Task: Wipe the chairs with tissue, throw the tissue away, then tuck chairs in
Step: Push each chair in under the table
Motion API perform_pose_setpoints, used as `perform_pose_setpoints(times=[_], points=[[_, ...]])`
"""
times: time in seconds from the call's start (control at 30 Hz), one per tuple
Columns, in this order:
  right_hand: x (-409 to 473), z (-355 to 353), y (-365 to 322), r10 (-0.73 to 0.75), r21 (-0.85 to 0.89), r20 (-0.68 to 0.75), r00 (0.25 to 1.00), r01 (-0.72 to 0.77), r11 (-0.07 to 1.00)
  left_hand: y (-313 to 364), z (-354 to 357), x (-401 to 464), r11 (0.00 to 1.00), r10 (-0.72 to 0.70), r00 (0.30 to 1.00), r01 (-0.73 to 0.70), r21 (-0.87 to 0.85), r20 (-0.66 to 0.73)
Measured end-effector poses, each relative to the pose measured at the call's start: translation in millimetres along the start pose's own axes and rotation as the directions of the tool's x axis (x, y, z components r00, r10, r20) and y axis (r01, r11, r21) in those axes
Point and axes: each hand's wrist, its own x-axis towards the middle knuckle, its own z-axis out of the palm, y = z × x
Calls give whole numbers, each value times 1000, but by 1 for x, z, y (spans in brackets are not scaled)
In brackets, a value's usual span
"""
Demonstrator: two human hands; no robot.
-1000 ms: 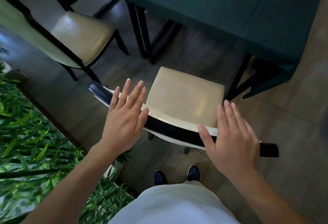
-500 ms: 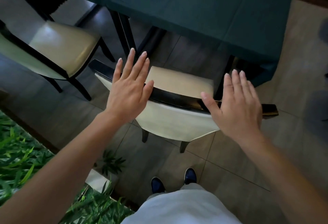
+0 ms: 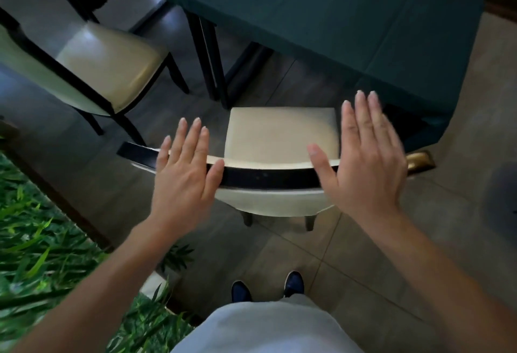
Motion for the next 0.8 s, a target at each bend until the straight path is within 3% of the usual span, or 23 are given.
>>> perform_pose_setpoints(times=[0.17,0.33,0.53,0.8], points=[[9,12,57,25,-35,82,996,-22,999,64,22,0,999,-51,998,51,1,-38],[-24,19,102,118,-24,255,960,-116,993,107,35,20,994,79,997,-77,78,-21],[-10,32,81,65,6,325,943,-71,997,83,30,64,991,28,999,-23,132,-34],[-18,30,88,41,42,351,935,-60,997,91,35,54,995,-37,997,42,91,-61]])
